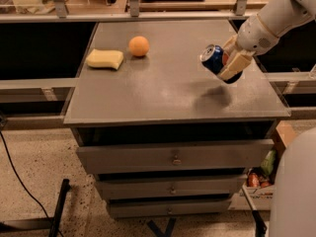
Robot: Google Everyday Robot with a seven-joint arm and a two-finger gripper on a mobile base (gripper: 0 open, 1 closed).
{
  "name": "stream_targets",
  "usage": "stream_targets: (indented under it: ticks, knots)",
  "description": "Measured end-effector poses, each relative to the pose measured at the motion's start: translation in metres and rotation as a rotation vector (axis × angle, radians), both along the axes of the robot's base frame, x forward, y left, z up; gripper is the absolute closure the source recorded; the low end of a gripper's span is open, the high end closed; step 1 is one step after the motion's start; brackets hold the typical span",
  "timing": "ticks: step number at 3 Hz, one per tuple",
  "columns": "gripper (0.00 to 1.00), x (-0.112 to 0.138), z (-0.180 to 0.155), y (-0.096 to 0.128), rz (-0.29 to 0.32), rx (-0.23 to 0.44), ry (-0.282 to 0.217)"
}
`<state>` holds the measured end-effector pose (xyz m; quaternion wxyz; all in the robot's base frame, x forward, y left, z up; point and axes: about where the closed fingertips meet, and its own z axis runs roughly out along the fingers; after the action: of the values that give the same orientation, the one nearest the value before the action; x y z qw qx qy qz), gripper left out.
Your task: Knock pepsi can over
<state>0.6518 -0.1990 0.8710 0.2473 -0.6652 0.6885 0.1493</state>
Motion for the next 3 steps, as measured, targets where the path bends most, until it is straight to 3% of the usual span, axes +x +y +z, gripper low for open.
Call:
stream_targets:
  ticks: [1,2,3]
  knots:
    - [0.64,-0.004,0.0,-0.013,-0.022,-0.16,-0.048]
    - [0.6,-0.013,-0.006,-0.021,-0.019,-0.294,-0.049]
    - [0.58,-0.023,-0.018,-0.026,0.008,-0.355,0.001]
